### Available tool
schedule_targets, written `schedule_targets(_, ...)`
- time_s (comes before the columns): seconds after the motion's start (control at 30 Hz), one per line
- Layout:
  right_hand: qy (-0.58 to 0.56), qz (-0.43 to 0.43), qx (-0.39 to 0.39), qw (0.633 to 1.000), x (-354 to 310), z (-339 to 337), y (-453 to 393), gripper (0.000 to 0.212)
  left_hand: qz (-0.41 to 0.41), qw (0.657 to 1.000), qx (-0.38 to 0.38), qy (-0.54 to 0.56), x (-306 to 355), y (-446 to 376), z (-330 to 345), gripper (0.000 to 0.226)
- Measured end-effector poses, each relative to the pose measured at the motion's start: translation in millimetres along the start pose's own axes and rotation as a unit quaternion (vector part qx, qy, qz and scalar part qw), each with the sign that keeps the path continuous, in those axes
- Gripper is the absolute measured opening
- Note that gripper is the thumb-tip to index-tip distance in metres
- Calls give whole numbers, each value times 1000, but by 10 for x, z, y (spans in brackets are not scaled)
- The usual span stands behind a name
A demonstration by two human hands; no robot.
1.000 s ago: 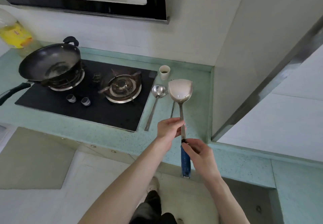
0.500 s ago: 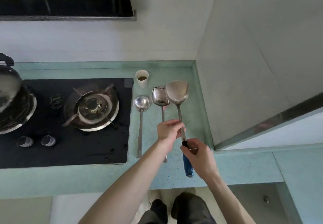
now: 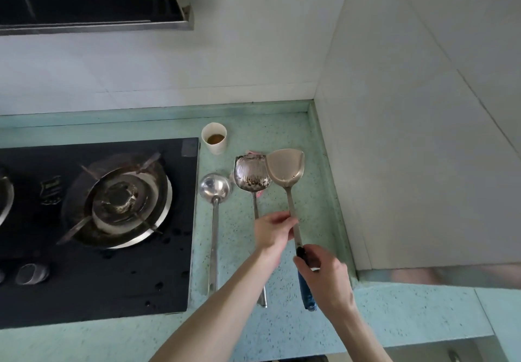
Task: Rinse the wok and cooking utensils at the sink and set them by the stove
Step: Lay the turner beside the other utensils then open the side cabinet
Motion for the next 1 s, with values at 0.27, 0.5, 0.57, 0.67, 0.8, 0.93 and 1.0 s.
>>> schedule_targets(0.27, 11, 16, 12, 1000, 186, 54, -91, 15, -6, 1000, -15, -22, -177, -238, 68, 14)
schedule_targets(0.5, 26, 24, 29, 999, 303, 58, -127, 16, -17, 994, 4, -106, -229, -368, 73, 16)
schedule_targets(0.57, 27, 26, 34, 999, 325, 45, -127, 16, -22, 992, 7, -122, -230, -384, 84, 19)
schedule_targets(0.67, 40, 27, 45, 998, 320, 23, -125, 14, -22, 990, 8, -138, -244, -393, 101, 18)
schedule_targets(0.8, 47, 20, 51, 997, 313, 26, -128, 14, -2, 986, 18, -168, -197, -385, 107, 13)
schedule_targets(0.93, 61, 25, 52, 997, 360, 38, -147, 12, 49, 973, 27, -222, -89, -340, 164, 11)
schedule_targets(1.0, 64, 29, 51, 996, 378, 45, -153, 10, 62, 971, 33, -230, -75, -316, 192, 11)
Point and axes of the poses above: each hand's wrist, its own y-axis away from the middle knuckle, its own z-axis out of the palm, x = y × z, the point moved 9 cm from there along -y, towards the middle knuckle, and after that the axes turned 8 degrees about -x, right-handed, at the moved point
